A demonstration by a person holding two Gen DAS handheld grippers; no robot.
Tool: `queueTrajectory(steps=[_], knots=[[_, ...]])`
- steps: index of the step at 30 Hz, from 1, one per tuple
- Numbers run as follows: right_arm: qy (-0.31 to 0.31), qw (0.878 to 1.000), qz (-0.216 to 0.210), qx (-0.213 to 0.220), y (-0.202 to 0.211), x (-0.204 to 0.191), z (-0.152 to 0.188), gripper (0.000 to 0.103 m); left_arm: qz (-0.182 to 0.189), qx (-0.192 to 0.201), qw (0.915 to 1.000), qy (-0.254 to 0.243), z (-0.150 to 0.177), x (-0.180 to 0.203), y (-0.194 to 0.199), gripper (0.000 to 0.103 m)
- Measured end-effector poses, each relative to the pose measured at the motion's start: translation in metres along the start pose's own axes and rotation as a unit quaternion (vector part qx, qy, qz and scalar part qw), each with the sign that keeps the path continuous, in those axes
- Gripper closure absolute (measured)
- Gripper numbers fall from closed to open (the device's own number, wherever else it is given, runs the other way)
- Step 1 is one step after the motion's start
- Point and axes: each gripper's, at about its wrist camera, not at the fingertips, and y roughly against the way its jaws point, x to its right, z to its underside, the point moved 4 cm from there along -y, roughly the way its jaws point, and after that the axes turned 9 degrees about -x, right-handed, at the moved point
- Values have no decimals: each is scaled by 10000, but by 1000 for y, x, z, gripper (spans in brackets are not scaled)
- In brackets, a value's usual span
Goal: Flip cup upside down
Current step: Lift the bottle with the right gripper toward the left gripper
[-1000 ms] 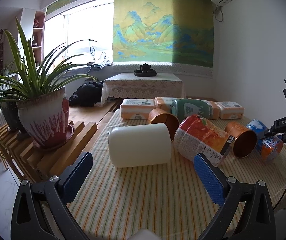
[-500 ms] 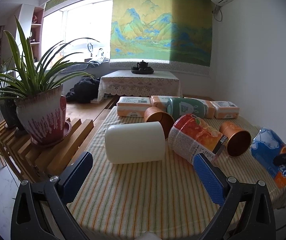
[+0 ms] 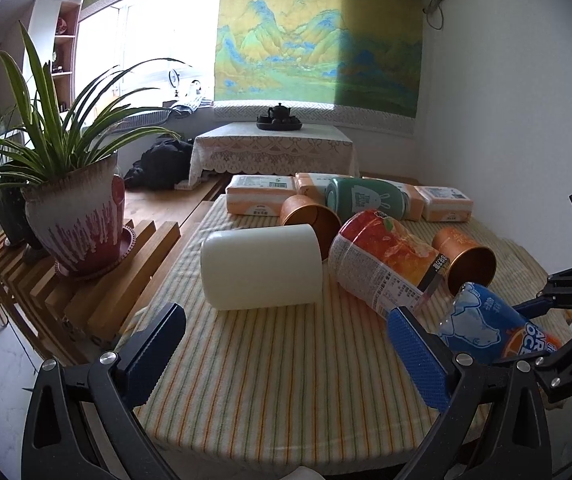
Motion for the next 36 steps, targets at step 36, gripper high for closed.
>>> queueTrajectory(steps=[36], knots=[[-1026, 9861, 806, 1028, 70, 3, 47, 28, 626, -404, 9969, -254, -7, 50, 3, 1]])
